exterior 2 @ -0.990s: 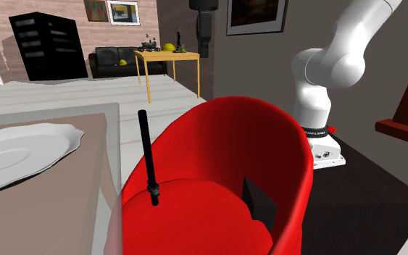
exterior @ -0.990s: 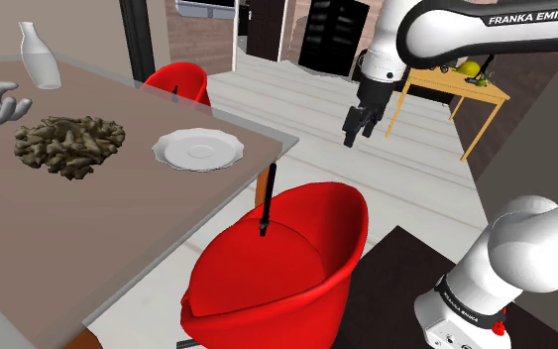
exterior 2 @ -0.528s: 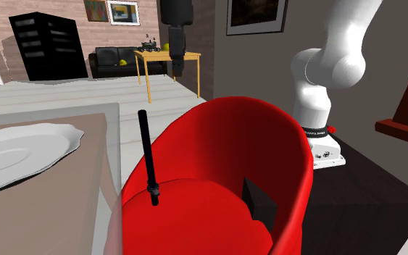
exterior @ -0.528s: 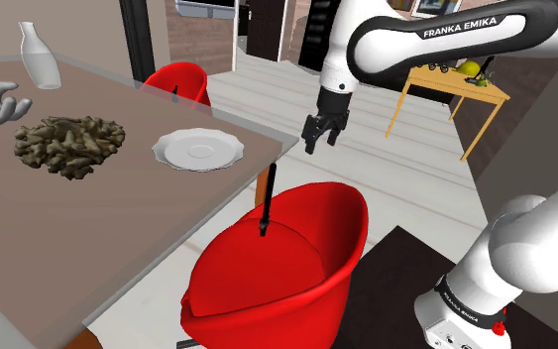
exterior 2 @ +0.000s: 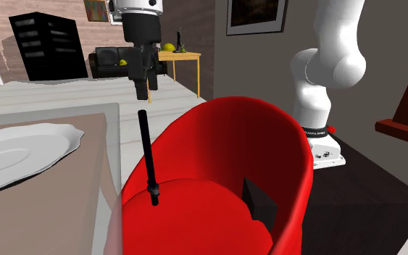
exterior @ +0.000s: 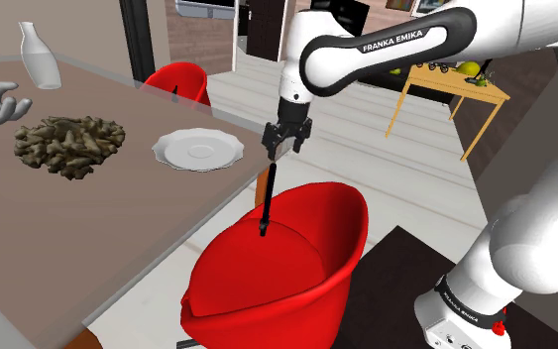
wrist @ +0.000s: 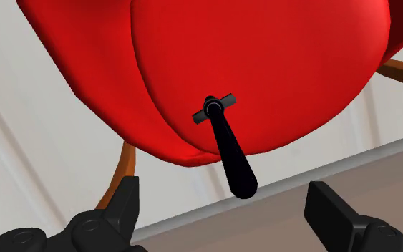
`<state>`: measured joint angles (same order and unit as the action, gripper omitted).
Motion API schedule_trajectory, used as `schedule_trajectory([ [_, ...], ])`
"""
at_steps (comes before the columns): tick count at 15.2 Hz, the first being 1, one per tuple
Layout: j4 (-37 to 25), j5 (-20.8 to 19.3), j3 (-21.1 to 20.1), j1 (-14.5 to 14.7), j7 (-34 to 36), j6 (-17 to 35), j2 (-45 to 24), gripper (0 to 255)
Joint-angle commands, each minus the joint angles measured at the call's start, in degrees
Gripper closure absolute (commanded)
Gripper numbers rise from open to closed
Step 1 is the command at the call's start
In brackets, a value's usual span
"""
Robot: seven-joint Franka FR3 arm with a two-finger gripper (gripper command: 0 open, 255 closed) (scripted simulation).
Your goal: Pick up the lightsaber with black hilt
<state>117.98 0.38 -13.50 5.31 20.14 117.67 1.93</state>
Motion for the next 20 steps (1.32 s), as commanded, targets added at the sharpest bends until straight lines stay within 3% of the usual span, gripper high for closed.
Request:
schedule_trajectory([
  [1, -3.68, -0.8, -0.73, 0.59, 2.4, 1.06, -4.67, 0],
  [11, -0.34, -1.49, -0.67, 0.76, 2.88, 6.6, -6.94, 0],
  [12, -0.34, -1.48, -0.68, 0.77, 2.9, 6.58, -6.92, 255],
  [20, -0.37, -1.49, -0.67, 0.76, 2.88, 6.56, -6.93, 255],
])
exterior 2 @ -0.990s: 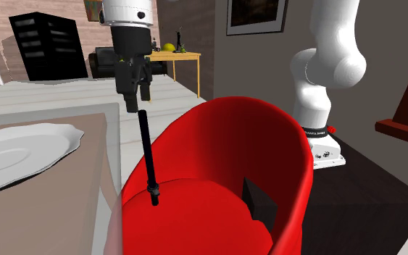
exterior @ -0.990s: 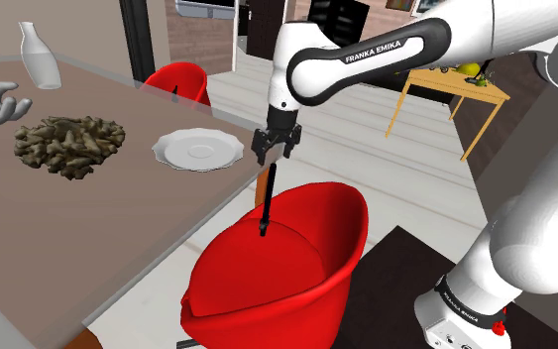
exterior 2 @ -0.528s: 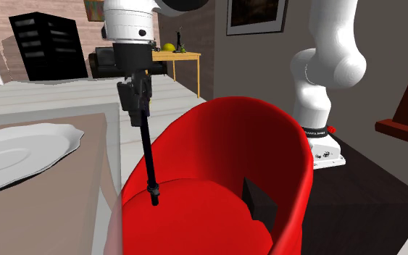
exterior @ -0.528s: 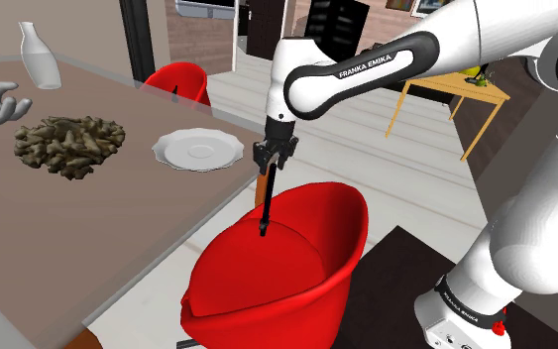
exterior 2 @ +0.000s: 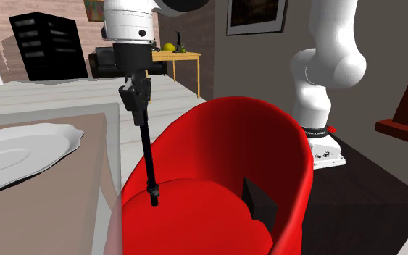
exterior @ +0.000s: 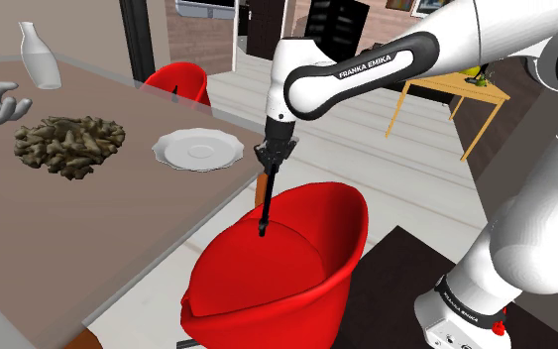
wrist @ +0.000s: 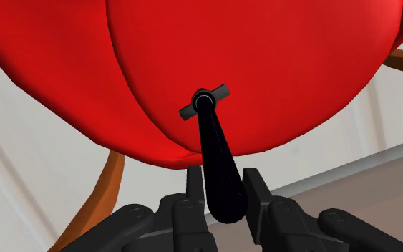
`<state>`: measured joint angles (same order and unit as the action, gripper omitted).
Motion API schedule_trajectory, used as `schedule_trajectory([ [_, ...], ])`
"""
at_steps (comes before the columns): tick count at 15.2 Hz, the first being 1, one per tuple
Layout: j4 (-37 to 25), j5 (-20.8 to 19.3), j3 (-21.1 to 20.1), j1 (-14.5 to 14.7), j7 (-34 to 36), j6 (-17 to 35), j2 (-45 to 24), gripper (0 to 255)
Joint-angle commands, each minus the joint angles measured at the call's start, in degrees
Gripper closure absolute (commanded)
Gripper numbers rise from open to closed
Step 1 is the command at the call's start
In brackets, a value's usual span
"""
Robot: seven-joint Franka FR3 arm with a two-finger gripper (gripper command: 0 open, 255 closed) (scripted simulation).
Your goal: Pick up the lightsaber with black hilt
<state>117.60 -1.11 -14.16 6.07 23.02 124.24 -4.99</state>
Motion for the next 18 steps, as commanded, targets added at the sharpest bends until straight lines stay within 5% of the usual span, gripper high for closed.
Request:
schedule_trajectory([
  [1, 0.04, 0.0, 0.0, 0.01, 0.01, 0.04, -0.02, 255],
  [18, -7.51, 1.1, 0.01, -0.17, -0.72, -11.1, 3.68, 255],
])
